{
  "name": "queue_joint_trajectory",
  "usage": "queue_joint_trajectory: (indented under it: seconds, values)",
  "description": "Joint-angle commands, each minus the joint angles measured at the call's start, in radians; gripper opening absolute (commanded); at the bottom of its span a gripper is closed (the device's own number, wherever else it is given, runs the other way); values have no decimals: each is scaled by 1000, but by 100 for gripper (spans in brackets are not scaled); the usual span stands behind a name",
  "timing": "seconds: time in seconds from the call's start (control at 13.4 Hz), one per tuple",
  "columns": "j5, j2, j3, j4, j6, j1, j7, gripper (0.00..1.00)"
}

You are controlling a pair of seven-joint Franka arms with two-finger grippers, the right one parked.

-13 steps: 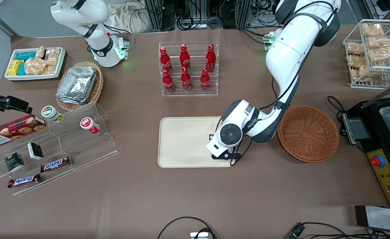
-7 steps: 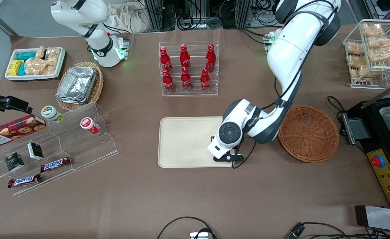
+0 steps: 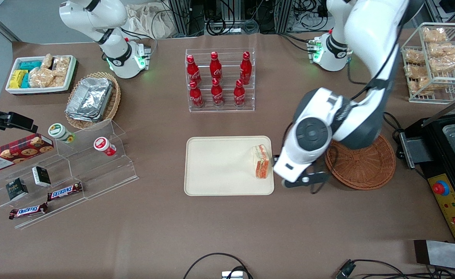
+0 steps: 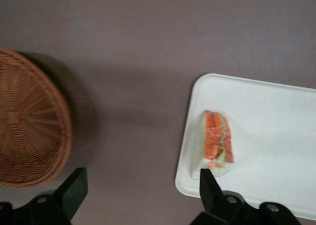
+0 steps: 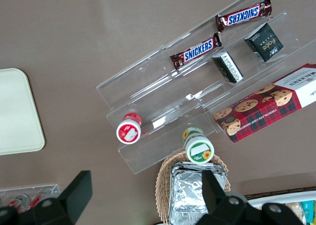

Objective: Place sandwich from basket to tray

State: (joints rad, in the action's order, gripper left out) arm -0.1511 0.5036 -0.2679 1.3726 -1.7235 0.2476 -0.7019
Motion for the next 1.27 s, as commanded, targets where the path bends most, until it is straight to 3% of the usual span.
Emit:
queue_joint_trajectory:
  seconds: [0.0, 0.3, 0.45, 0.67, 0.97, 1.19]
  values:
    - [57, -274, -7, 313, -120, -63, -5, 100]
    - [155, -421, -4, 370, -119, -180, 105, 100]
    - [163, -480, 7, 396, -52, -223, 195, 100]
    - [217, -565, 186, 433, 27, -189, 417, 100]
    - [210, -602, 291, 390, 160, -214, 599, 100]
    - [168, -510, 289, 249, 196, -214, 585, 100]
